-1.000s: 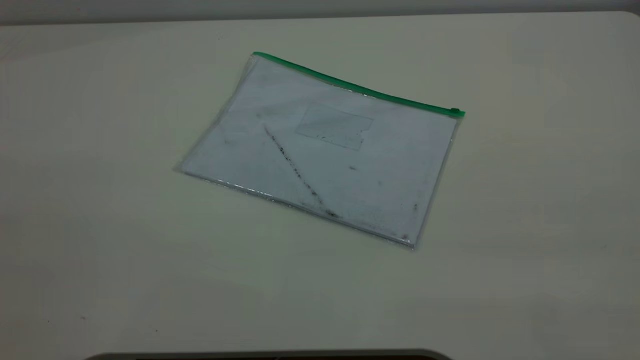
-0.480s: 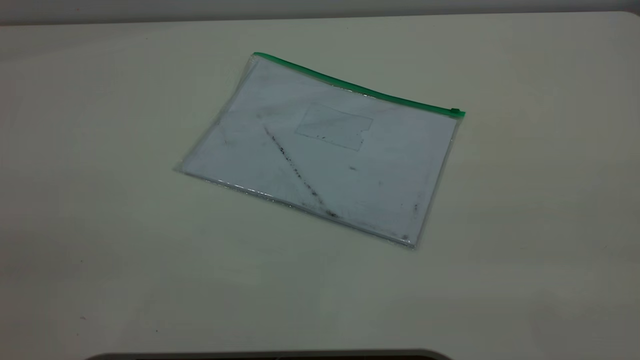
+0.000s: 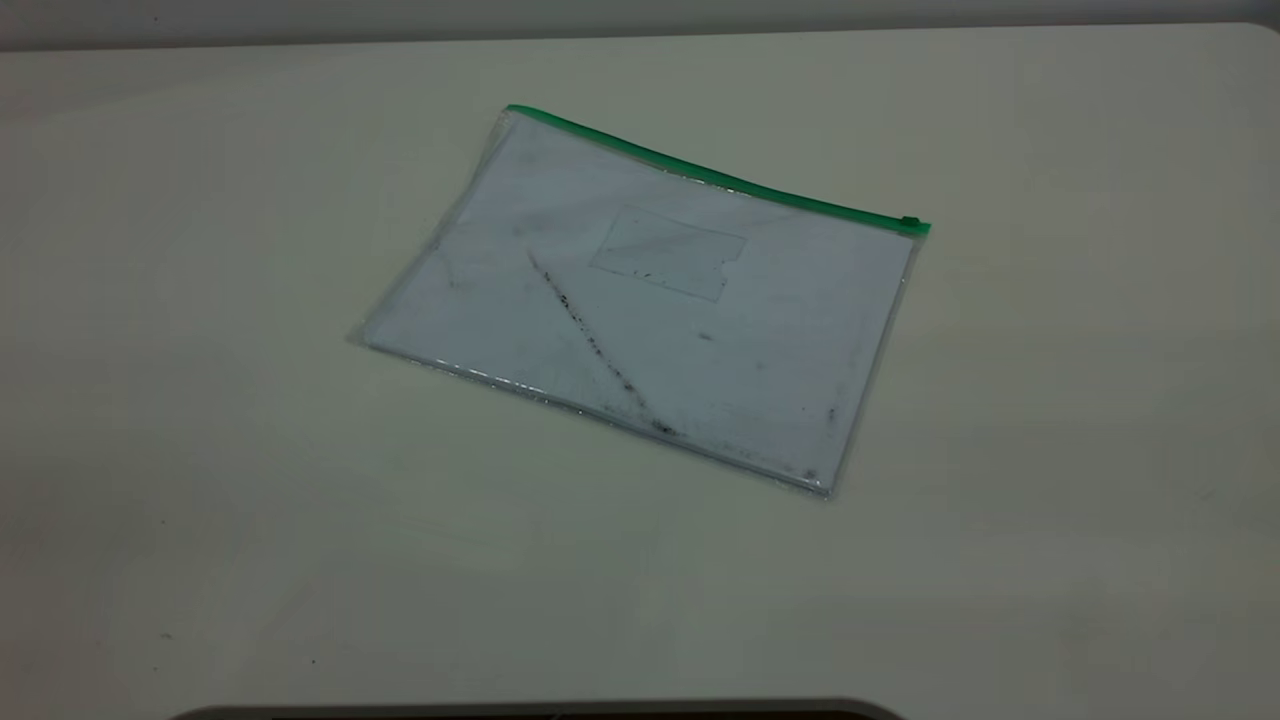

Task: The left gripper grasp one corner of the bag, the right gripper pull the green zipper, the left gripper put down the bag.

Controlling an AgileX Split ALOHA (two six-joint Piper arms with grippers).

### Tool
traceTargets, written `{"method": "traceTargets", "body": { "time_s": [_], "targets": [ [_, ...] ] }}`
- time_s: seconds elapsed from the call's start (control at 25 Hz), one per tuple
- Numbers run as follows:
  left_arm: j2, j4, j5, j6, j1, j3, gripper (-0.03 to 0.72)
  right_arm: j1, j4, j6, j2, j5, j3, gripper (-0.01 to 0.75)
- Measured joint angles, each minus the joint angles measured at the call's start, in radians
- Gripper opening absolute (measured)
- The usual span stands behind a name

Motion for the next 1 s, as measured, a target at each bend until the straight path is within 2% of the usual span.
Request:
{"method": "traceTargets", "body": {
  "time_s": [0.76,1.0],
  "targets": [
    [0.000,0.000,0.000,-0.002,0.002,0.000,0.588,0.000,-0.015,0.021,0.000,0.000,0.003,0.579],
    [-0.038,-0.003,-0.002,-0.002,0.138,0.000,0.588,0.000,-0.015,0.021,0.000,0.000,0.004,0.579]
  ]
}}
